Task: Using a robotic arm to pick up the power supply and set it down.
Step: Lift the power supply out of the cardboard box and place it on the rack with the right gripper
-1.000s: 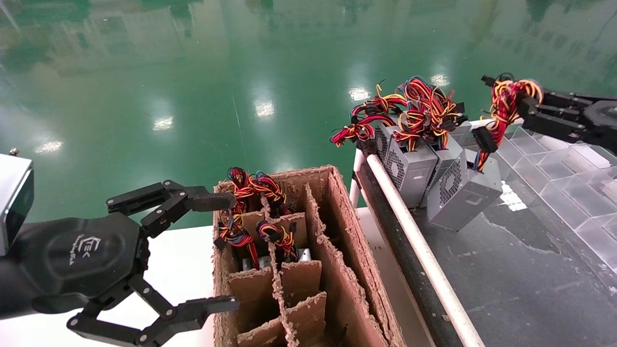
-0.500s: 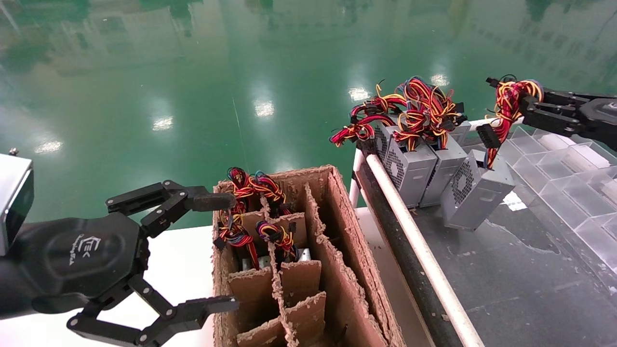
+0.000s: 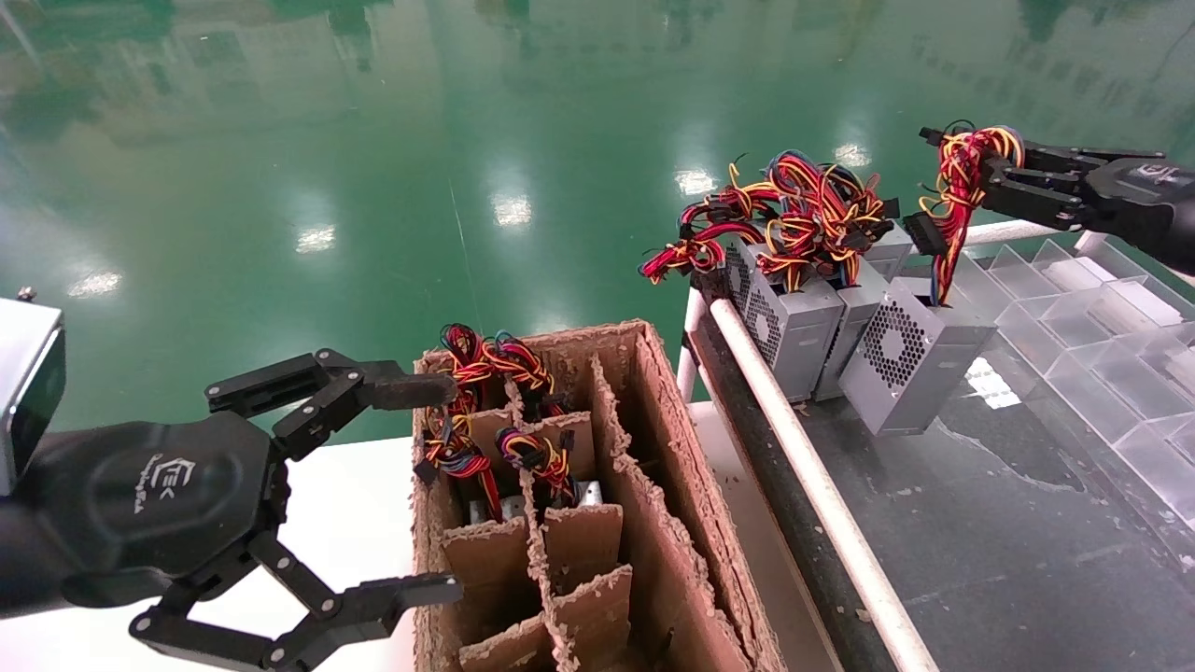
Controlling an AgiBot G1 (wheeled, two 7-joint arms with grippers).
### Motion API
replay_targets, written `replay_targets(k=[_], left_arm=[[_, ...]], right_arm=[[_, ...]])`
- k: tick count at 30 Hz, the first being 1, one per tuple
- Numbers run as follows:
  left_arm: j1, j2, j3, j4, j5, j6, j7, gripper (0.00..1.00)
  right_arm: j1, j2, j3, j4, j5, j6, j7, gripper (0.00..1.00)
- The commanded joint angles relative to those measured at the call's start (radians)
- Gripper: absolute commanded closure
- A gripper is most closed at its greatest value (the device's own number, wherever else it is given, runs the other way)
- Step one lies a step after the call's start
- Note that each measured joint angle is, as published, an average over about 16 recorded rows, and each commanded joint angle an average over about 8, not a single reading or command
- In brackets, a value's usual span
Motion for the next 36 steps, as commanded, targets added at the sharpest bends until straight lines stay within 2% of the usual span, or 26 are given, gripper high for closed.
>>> replay_targets(k=[1, 18, 29, 36], left_arm=[[0.0, 0.0, 0.0, 0.0, 0.0, 0.0, 0.0, 0.0], [0.0, 0.0, 0.0, 0.0, 0.0, 0.0, 0.0, 0.0], [0.0, 0.0, 0.0, 0.0, 0.0, 0.0, 0.0, 0.0], [0.0, 0.0, 0.0, 0.0, 0.0, 0.0, 0.0, 0.0]], right_arm=[[0.009, -0.005, -0.002, -0.023, -0.003, -0.004, -0.012, 1.0], [0.055, 0.022, -0.013, -0.118, -0.021, -0.033, -0.059, 1.0], [0.117, -0.027, -0.024, -0.134, -0.039, 0.018, -0.063, 1.0], [0.149, -0.077, -0.035, -0.149, -0.055, 0.077, -0.066, 1.0]])
